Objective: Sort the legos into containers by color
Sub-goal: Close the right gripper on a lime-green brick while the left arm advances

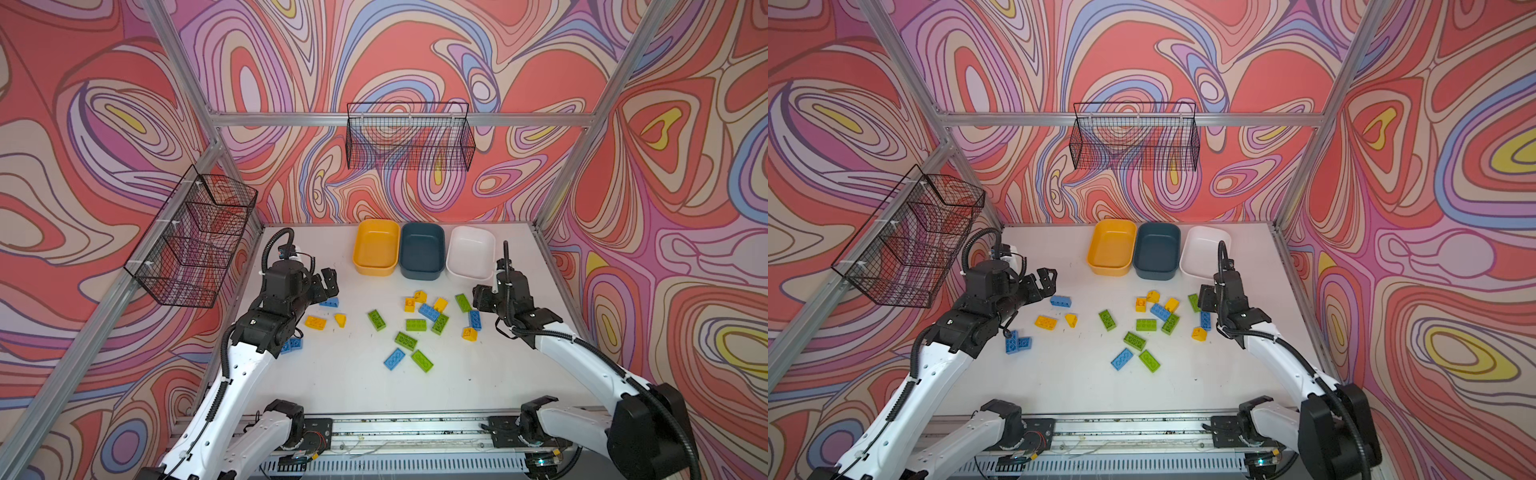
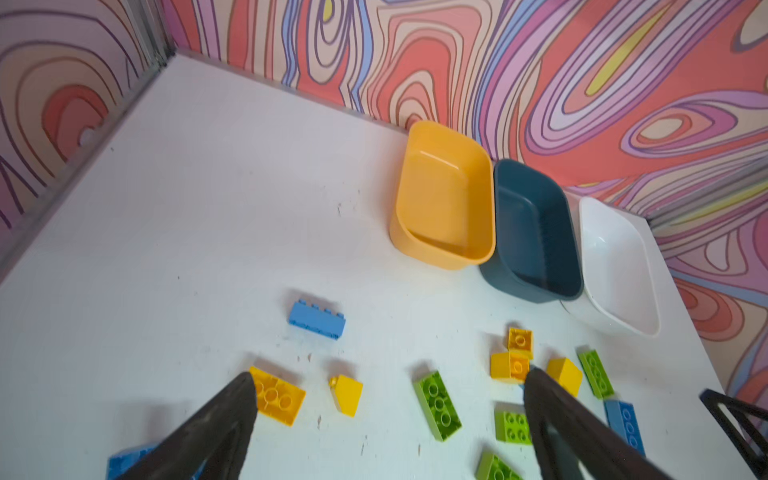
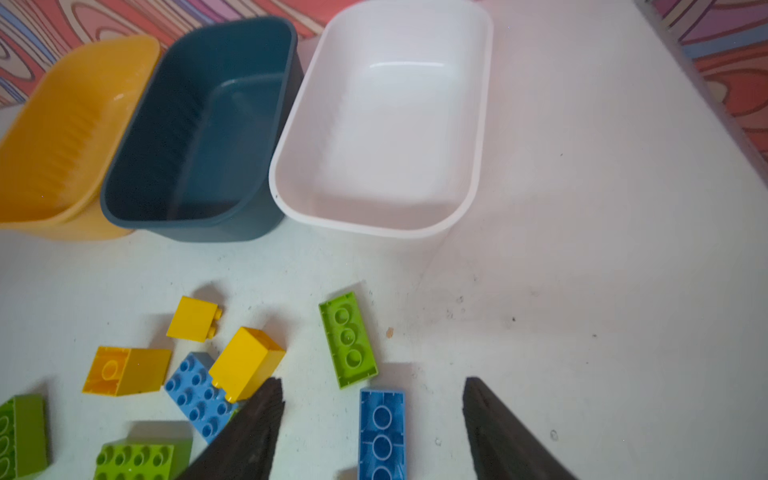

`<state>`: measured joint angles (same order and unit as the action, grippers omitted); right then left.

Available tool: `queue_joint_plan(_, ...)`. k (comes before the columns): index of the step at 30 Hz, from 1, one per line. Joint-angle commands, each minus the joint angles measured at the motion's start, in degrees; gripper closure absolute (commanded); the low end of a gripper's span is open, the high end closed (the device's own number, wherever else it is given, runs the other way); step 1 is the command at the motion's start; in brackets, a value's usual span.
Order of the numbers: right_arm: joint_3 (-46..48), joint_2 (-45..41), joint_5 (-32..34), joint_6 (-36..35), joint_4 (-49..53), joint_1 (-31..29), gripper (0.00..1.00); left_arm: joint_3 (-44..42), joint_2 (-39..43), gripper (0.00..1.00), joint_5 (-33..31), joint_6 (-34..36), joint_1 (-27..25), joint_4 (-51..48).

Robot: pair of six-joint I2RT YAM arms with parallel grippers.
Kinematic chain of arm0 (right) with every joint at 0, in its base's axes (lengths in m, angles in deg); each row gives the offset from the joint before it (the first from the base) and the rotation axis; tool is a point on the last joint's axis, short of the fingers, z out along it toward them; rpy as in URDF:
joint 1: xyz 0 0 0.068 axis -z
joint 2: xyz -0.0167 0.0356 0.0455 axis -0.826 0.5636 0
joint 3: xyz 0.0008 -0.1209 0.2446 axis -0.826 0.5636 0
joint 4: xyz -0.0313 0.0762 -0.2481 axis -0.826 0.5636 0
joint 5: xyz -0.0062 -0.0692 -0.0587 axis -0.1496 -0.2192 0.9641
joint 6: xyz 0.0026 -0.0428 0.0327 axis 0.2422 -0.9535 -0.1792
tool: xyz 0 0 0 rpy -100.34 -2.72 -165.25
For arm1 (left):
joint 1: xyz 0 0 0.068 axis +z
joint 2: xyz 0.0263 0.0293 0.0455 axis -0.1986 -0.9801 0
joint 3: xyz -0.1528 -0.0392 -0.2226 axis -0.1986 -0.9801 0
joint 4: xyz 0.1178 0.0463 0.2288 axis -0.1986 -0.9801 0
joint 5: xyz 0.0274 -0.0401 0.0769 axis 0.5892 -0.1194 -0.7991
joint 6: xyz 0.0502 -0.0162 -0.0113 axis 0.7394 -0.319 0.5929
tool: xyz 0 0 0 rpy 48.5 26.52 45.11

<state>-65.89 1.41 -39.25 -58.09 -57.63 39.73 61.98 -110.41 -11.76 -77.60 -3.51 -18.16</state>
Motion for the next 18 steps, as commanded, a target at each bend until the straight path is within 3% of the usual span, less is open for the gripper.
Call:
queue_joint_plan(1,-1.61,4.84,-1.56,0.21,3.17,-0.63,0.28,-1.4,0.7,0.0,5.18,-0.58,-0.37,-8.83)
queue_joint_plan(10,-6.0,15.92,-3.44,-0.71,1.51,-1.1,0.22,-0.82,1.25,0.0,4.99,6.26,-0.59,-14.59)
queue_joint_plan(18,-10.14,24.77,-1.8,-1.85,1.49,-2.7,0.19,-2.51,0.82,0.0,5.22,7.29,-0.6,-14.39)
